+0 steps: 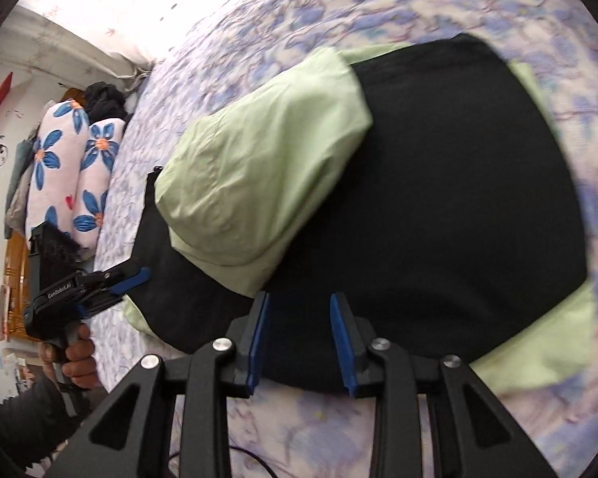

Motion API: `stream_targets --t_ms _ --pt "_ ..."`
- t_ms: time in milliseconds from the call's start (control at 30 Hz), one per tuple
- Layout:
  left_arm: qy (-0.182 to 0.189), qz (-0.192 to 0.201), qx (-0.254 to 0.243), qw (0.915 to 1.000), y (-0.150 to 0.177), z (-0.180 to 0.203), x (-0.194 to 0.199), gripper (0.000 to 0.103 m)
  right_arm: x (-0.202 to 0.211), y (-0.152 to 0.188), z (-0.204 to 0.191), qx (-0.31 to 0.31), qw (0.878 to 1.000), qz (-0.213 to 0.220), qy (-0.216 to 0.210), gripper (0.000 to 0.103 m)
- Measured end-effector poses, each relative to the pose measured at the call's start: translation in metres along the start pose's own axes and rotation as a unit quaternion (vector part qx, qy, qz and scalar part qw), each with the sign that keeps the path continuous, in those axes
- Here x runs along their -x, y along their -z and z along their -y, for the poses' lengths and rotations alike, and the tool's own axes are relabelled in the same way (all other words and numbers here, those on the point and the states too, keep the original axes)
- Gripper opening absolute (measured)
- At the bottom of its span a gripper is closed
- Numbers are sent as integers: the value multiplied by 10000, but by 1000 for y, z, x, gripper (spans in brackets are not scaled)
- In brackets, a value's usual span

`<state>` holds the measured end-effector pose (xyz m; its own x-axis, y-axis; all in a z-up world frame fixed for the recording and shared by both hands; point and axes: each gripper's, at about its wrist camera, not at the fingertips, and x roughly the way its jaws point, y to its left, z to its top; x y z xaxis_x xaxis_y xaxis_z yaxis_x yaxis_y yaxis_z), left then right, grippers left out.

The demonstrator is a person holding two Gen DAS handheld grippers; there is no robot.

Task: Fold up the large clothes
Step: 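Fold the hood over the black body with both tools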

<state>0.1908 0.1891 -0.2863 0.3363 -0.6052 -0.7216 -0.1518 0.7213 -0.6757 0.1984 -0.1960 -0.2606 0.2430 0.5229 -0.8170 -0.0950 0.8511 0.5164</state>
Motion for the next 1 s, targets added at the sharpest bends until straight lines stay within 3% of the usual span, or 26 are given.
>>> stream_targets --t_ms 167,367,400,433,467,500,667,767,867,1000 --pt "310 100 224 9992 -5 -8 -35 45 -31 -8 -5 -66 9996 49 -272 31" --pt "621 438 551 9956 -11 -16 -51 45 -51 -16 -14 -131 9982 289 -504 33" --pt "670 461 626 9947 -10 -16 -51 43 -52 -16 -14 -151 9980 310 -532 33" --pt "679 483 653 9944 -12 -14 -53 21 -53 -16 -14 -197 9978 330 -545 29" --pt "544 463 652 9953 -12 -12 -54 7 -54 -17 -15 -279 9974 324 -580 23" --pt "271 399 665 9966 -12 -9 -54 4 -55 -17 -15 -392 9968 302 -628 22" --pt "-311 285 833 9956 -4 4 -34 4 -49 -1 -18 -994 9903 123 -964 19" --pt "-785 -152 842 9932 9 -1 -44 4 -64 15 -12 -1329 9892 -136 -594 19" --pt "-882 -190 780 9929 12 -2 -52 6 -68 16 -11 -1489 9875 -118 -505 18" --pt "-959 -190 581 9935 10 13 -47 15 -50 9 -32 -903 9959 -88 37 27"
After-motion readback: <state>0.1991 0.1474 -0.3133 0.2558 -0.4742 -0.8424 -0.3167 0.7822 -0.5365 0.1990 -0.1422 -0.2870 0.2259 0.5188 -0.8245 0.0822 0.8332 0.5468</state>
